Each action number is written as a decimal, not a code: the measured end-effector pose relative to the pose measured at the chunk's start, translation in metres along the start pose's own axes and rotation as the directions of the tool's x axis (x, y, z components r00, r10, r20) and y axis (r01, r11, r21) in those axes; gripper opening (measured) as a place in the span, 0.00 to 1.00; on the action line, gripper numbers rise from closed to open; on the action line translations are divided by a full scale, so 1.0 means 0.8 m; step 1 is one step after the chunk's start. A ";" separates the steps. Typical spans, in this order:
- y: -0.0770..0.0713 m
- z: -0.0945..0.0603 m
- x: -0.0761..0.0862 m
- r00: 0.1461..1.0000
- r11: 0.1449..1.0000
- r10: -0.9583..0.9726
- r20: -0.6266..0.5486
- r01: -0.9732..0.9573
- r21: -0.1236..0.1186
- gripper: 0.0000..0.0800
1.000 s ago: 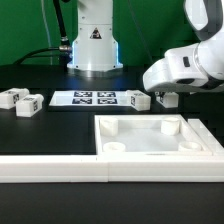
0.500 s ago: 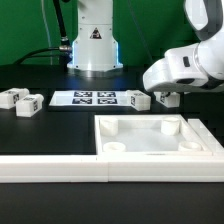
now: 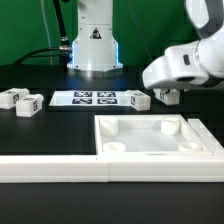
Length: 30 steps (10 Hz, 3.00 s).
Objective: Assemble square table
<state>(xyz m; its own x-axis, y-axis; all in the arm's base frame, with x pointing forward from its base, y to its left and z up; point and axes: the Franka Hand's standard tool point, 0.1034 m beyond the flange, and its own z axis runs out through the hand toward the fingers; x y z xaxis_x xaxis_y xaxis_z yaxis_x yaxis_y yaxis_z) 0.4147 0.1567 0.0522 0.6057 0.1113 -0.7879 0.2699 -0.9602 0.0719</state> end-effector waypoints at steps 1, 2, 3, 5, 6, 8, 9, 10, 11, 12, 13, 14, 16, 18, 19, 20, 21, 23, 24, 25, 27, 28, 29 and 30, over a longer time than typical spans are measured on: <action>0.017 -0.040 -0.004 1.000 1.000 0.004 -0.014 -0.004 0.019 0.36; 0.037 -0.068 -0.016 1.000 0.999 0.011 -0.013 -0.011 0.035 0.36; 0.052 -0.084 -0.026 1.000 0.999 0.013 -0.014 -0.012 0.047 0.36; 0.067 -0.087 -0.037 1.000 0.999 0.001 -0.020 0.000 0.047 0.36; 0.064 -0.085 -0.035 1.000 0.999 -0.002 -0.019 0.002 0.045 0.36; 0.063 -0.096 -0.024 0.988 0.999 0.005 -0.156 0.002 0.051 0.36; 0.066 -0.104 -0.021 0.973 0.998 -0.010 -0.232 0.024 0.060 0.36; 0.090 -0.132 -0.020 0.959 0.990 -0.022 -0.283 0.061 0.131 0.36; 0.122 -0.157 -0.015 0.946 0.983 0.034 -0.322 0.026 0.180 0.36; 0.140 -0.178 -0.014 0.925 0.978 0.071 -0.375 0.010 0.209 0.36; 0.144 -0.187 -0.020 0.902 0.978 0.083 -0.423 0.008 0.209 0.36; 0.143 -0.190 -0.018 0.868 0.979 0.095 -0.487 0.008 0.205 0.36; 0.146 -0.195 -0.013 0.793 0.979 0.121 -0.597 0.003 0.202 0.36; 0.148 -0.198 0.002 0.660 0.982 0.132 -0.739 0.016 0.190 0.36; 0.161 -0.218 0.012 0.582 0.980 0.146 -0.800 0.023 0.196 0.36; 0.172 -0.245 0.020 0.503 0.980 0.162 -0.849 0.014 0.196 0.36; 0.178 -0.270 0.023 0.419 0.981 0.171 -0.892 0.007 0.192 0.36; 0.180 -0.281 0.028 0.269 0.984 0.174 -0.947 -0.005 0.179 0.36; 0.183 -0.282 0.029 0.214 0.984 0.175 -0.961 -0.013 0.177 0.36; 0.185 -0.283 0.029 0.143 0.984 0.176 -0.974 -0.022 0.174 0.36; 0.187 -0.277 0.035 0.062 0.986 0.163 -0.985 -0.034 0.161 0.36; 0.183 -0.265 0.050 0.046 0.990 0.136 -0.990 -0.036 0.134 0.36; 0.190 -0.260 0.063 0.037 0.995 0.093 -0.995 -0.042 0.091 0.36; 0.201 -0.262 0.072 0.015 0.996 0.066 -0.998 -0.054 0.065 0.36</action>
Offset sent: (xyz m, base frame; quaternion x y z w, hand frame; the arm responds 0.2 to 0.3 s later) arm 0.0202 -0.0335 0.0464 0.0136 -0.0370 0.0051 0.9992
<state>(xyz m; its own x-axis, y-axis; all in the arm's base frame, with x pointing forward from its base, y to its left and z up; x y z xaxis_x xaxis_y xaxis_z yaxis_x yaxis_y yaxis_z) 0.6498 0.0622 0.1468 0.7734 0.1940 0.6034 0.1878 -0.9794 0.0742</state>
